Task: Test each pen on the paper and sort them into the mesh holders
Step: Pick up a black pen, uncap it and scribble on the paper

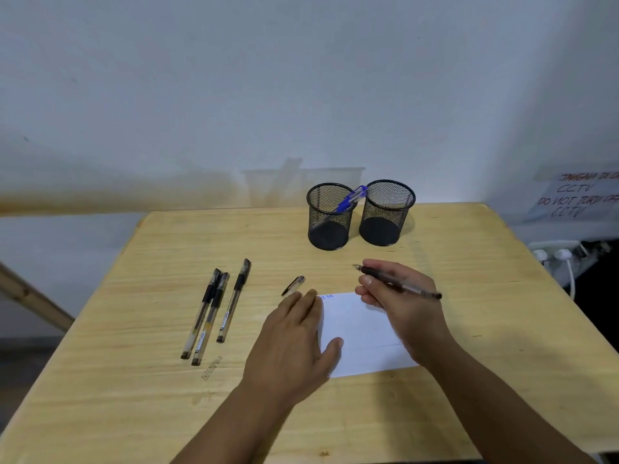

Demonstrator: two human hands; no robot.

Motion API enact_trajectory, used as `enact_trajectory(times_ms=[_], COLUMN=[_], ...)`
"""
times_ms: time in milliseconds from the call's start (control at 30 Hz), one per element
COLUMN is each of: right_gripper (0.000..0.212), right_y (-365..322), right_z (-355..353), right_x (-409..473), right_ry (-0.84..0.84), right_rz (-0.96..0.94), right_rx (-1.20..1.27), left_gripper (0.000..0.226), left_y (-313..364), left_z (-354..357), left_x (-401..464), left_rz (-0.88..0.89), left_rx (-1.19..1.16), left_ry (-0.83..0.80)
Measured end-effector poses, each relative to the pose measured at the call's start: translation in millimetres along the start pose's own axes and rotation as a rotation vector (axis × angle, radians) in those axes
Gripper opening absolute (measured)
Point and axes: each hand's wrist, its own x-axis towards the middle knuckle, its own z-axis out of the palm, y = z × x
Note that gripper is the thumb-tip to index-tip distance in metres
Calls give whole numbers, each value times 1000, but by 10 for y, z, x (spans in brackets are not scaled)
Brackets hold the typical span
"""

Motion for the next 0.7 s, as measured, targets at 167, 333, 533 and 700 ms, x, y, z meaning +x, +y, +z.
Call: enact_trajectory(times_ms=[167, 333, 533, 700], right_gripper=[11, 11, 11, 5], right_y=[157, 287, 354, 379], right_z=[127, 176, 208, 204], right_x=[133, 230, 274, 268], right_ry=[-26, -80, -28, 50], right_rz=[-90, -98, -186, -216], right_rx=[-243, -340, -513, -618], left_gripper=[75, 76, 78, 78], left_y=[-7, -23, -28, -19], left_z=[34, 36, 49, 36], left_x=[1, 15, 23, 25], left_rz=[-12, -14, -10, -11], left_rx=[-44, -70, -78, -91], left_ry=[-24, -18, -11, -1])
